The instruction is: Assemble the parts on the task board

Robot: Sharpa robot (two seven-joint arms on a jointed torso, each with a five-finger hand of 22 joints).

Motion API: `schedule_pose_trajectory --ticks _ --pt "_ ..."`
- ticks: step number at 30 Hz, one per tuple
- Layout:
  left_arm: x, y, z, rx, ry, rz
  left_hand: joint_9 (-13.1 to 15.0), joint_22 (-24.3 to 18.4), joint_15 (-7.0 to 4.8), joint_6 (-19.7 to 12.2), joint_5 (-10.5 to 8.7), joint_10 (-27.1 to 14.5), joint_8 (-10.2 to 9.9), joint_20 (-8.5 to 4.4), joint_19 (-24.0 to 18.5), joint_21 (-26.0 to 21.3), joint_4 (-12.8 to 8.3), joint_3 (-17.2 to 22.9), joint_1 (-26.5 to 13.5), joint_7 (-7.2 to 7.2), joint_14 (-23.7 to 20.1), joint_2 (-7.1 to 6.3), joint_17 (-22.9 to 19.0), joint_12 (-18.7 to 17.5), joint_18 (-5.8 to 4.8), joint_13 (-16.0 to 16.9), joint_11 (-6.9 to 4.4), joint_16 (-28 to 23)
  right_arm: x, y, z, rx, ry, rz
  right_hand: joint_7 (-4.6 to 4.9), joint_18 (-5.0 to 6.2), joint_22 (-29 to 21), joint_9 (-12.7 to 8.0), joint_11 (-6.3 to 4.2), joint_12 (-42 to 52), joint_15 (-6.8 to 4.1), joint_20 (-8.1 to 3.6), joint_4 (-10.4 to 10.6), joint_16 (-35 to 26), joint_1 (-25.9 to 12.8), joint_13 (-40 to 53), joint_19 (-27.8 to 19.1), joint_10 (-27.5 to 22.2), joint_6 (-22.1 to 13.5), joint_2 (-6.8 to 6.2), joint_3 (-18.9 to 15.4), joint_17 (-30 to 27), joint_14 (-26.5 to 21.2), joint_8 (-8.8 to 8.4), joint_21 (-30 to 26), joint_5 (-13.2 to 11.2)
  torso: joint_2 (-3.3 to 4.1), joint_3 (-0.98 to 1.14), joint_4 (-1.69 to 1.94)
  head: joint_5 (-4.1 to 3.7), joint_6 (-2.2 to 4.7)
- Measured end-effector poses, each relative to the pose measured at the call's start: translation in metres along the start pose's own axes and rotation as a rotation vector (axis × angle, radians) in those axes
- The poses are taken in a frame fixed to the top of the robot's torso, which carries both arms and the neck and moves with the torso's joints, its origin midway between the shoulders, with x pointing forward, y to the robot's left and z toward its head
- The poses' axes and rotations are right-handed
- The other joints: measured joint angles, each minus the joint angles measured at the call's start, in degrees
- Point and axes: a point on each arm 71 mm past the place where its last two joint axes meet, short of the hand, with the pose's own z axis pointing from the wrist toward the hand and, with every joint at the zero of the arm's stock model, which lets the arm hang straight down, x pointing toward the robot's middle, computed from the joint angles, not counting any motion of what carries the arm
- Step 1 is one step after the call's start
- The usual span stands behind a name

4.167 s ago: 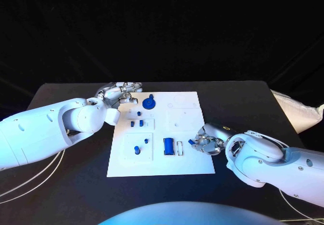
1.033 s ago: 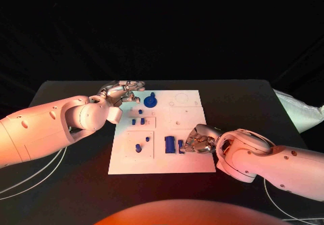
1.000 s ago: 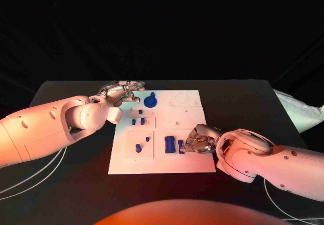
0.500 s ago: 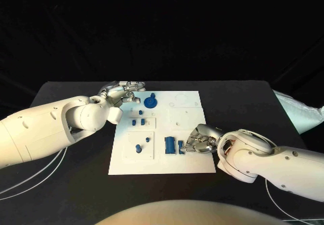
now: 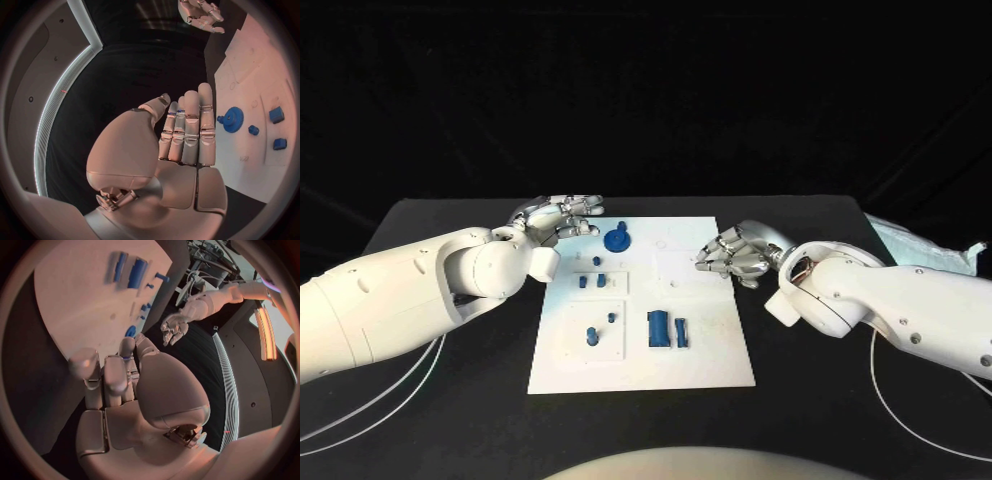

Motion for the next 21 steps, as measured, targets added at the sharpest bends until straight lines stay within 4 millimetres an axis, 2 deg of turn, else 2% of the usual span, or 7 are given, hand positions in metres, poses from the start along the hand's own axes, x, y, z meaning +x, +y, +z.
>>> schedule_pose_trajectory --ticks 2,6,9,14,17,20,21 --pt "-0.003 0.001 0.000 0.011 -0.009 -0.005 0.00 -1.54 -0.03 0.28 0.00 0.12 0.01 0.12 -1.47 -2.00 0.00 0.00 -0.10 -0.28 -0.39 0.10 -1.98 -0.04 0.00 -0.34 -0.11 -4.18 -0.011 -0.003 0.010 -0.016 -0.028 0.067 1.05 1.76 -12.15 -0.53 1.01 -6.30 0.76 0.66 -1.03 -13.18 1.44 -4.88 -6.45 -4.18 -1.45 0.32 1.09 -13.32 -5.28 -1.03 -9.19 -0.07 -0.46 -0.14 -0.06 -0.05 0.79" --pt "-0.009 0.001 0.001 0.052 -0.026 -0.009 0.00 -5.59 0.53 0.29 0.00 1.17 -0.86 0.79 -4.16 -6.71 0.02 0.02 -0.07 -0.28 0.14 0.13 -6.44 -3.17 0.00 -0.89 -0.05 -15.57 -0.030 -0.012 0.030 -0.052 -0.097 0.221 1.83 1.74 -20.32 -1.67 2.91 -17.40 3.01 2.66 -1.88 -29.52 3.15 -15.77 -12.47 -8.59 -2.07 -0.19 4.93 -24.63 -13.42 -1.89 -20.24 -0.07 -1.14 -0.32 -0.33 -0.04 2.44" --pt "-0.010 0.001 0.003 0.080 -0.034 -0.009 -0.10 -9.54 2.60 -0.39 0.00 0.97 -2.44 2.25 -7.50 -11.25 0.25 0.25 -0.08 0.34 -2.06 0.12 -9.75 -6.50 0.00 -0.89 0.69 -24.96 -0.040 -0.017 0.043 -0.079 -0.141 0.293 3.93 1.73 -26.56 -3.67 4.93 -24.95 5.38 4.79 -2.64 -42.39 3.50 -26.02 -16.67 -7.82 -1.40 -1.51 9.86 -32.58 -18.25 -3.91 -30.28 -0.67 -1.55 -0.36 -0.54 -0.18 3.85" --pt "-0.010 0.005 0.007 0.118 -0.054 -0.008 -0.22 -15.75 5.88 -3.62 0.00 -1.46 -5.35 5.50 -14.71 -18.33 0.44 -0.01 -0.08 -0.67 -6.93 0.12 -14.02 -10.84 0.00 -0.92 3.12 -35.51 -0.051 -0.019 0.057 -0.143 -0.182 0.386 4.23 1.72 -32.55 -6.18 6.50 -29.51 7.50 7.53 -4.13 -53.05 1.52 -35.38 -17.29 -7.02 -0.66 -3.49 14.84 -41.13 -20.06 -6.22 -39.29 -1.97 -2.09 -0.16 -0.56 -0.25 5.93" --pt "-0.009 0.005 0.009 0.131 -0.064 -0.006 -0.24 -18.74 7.06 -3.68 0.00 -2.40 -5.34 6.82 -18.10 -19.28 -0.01 -0.85 -0.10 -0.61 -8.23 0.13 -15.78 -12.40 0.00 -0.95 4.04 -39.13 -0.053 -0.019 0.060 -0.169 -0.184 0.417 4.25 1.72 -34.37 -7.24 6.39 -30.34 7.67 7.71 -5.09 -55.52 0.49 -38.65 -15.79 -6.09 -0.33 -4.18 16.23 -43.89 -18.62 -6.55 -41.72 -2.10 -2.24 -0.05 -0.42 -0.37 6.75" --pt "-0.010 0.005 0.008 0.130 -0.067 -0.005 -1.44 -21.87 6.26 -9.15 -1.57 -8.43 -6.73 5.67 -23.19 -20.62 -0.63 -3.14 -7.51 -1.19 -13.87 1.86 -16.77 -14.14 -0.15 -2.12 3.28 -40.90 -0.053 -0.018 0.059 -0.170 -0.184 0.418 3.02 1.70 -35.86 -8.62 5.55 -32.16 6.02 6.55 -5.66 -56.85 -8.12 -40.31 -21.12 -12.05 -5.84 -2.88 14.78 -45.75 -24.83 -7.97 -44.53 -3.42 -2.26 -0.04 -0.41 -0.38 6.75" --pt "-0.010 0.006 0.008 0.129 -0.067 -0.005 -1.70 -22.53 6.07 -10.50 -1.89 -9.86 -6.99 5.34 -24.29 -20.85 -0.76 -3.64 -9.36 -1.43 -15.18 2.18 -16.96 -14.47 -0.67 -2.36 3.03 -41.22 -0.053 -0.019 0.059 -0.169 -0.184 0.419 2.63 1.69 -36.27 -9.06 5.28 -32.64 5.52 6.16 -5.77 -57.16 -10.90 -40.72 -23.06 -14.16 -7.78 -2.52 14.14 -46.25 -27.07 -8.35 -45.37 -3.78 -2.29 -0.04 -0.40 -0.36 6.78"
